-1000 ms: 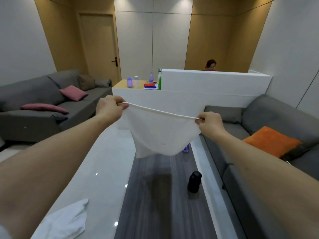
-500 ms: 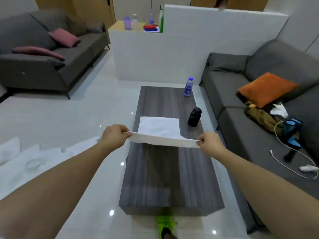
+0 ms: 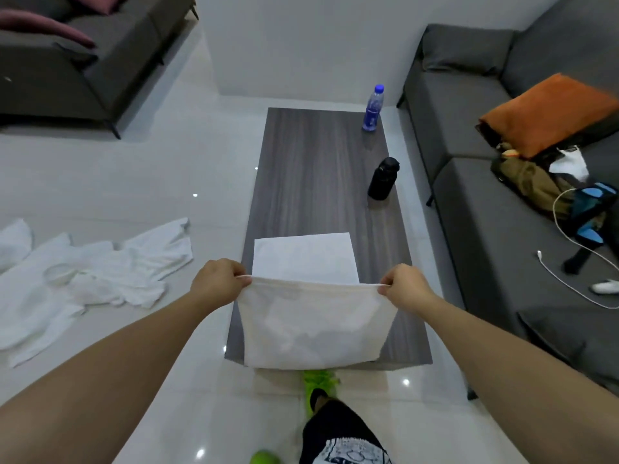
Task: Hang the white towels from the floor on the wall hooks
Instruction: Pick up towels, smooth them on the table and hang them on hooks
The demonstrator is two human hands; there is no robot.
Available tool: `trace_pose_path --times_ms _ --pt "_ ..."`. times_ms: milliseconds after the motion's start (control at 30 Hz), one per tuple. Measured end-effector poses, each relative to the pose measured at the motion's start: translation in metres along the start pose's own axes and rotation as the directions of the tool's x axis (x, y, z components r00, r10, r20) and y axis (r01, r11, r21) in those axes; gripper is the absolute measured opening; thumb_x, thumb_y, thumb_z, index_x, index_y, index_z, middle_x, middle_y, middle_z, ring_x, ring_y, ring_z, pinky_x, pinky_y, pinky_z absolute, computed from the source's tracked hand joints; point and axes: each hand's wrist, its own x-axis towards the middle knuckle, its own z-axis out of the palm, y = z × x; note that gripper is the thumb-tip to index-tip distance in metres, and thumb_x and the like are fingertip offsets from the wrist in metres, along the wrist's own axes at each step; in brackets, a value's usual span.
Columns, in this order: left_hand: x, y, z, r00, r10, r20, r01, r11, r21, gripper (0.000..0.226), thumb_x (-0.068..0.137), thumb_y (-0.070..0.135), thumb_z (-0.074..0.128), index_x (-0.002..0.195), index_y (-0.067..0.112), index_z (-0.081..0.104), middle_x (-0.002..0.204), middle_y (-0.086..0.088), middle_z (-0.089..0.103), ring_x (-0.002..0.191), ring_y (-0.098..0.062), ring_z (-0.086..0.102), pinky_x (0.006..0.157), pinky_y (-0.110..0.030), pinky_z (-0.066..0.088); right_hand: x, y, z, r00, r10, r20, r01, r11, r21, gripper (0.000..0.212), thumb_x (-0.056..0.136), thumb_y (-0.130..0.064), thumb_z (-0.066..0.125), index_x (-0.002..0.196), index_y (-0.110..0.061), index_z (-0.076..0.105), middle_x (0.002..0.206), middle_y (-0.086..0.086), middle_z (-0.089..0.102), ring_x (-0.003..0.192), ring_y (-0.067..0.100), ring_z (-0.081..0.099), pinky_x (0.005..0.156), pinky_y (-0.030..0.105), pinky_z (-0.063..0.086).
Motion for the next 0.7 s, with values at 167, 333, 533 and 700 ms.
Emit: trace_pose_path --times_ms 167,333,533,700 --pt "0.065 0.005 0.006 0.995 -0.100 0.011 0.100 0.995 -0.010 0.020 0.089 0.038 0.062 0.079 0.023 0.071 0.083 0.000 0.069 0.086 -0.023 0.062 0.076 -0.033 0.052 0.080 -0.021 -0.009 1.000 -0.006 0.020 0.006 1.000 -0.012 0.015 0.091 -0.027 0.065 0.092 -0.016 0.075 0.089 0.006 0.071 0.083 0.024 0.064 0.073 0.033 0.053" --pt "0.145 0.015 0.016 0.979 -0.200 0.025 0.201 0.979 -0.019 0.021 0.092 0.038 0.059 0.092 0.022 0.073 0.092 -0.004 0.070 0.089 -0.026 0.063 0.081 -0.036 0.053 0.177 -0.046 -0.013 0.999 -0.009 0.042 0.010 1.000 -0.028 0.017 0.092 -0.025 0.062 0.090 -0.012 0.073 0.089 0.009 0.071 0.077 0.026 0.060 0.066 0.028 0.046" --pt "0.207 0.008 0.060 0.923 -0.380 0.066 0.384 0.921 -0.071 0.036 0.090 0.040 0.059 0.119 0.019 0.061 0.108 -0.006 0.069 0.098 -0.028 0.060 0.081 -0.031 0.044 0.264 -0.056 0.014 0.999 -0.009 0.032 0.009 1.000 0.013 0.038 0.093 -0.026 0.060 0.129 -0.015 0.059 0.116 0.009 0.066 0.104 0.030 0.062 0.076 0.029 0.048" --pt "0.180 -0.019 0.135 0.842 -0.457 0.287 0.483 0.875 -0.023 0.040 0.093 0.035 0.060 0.124 0.010 0.058 0.115 -0.012 0.064 0.105 -0.031 0.059 0.083 -0.033 0.045 0.251 -0.012 0.093 0.962 0.172 0.211 -0.196 0.976 0.097 0.041 0.093 -0.027 0.062 0.131 -0.011 0.059 0.124 0.011 0.064 0.112 0.028 0.061 0.086 0.027 0.045"
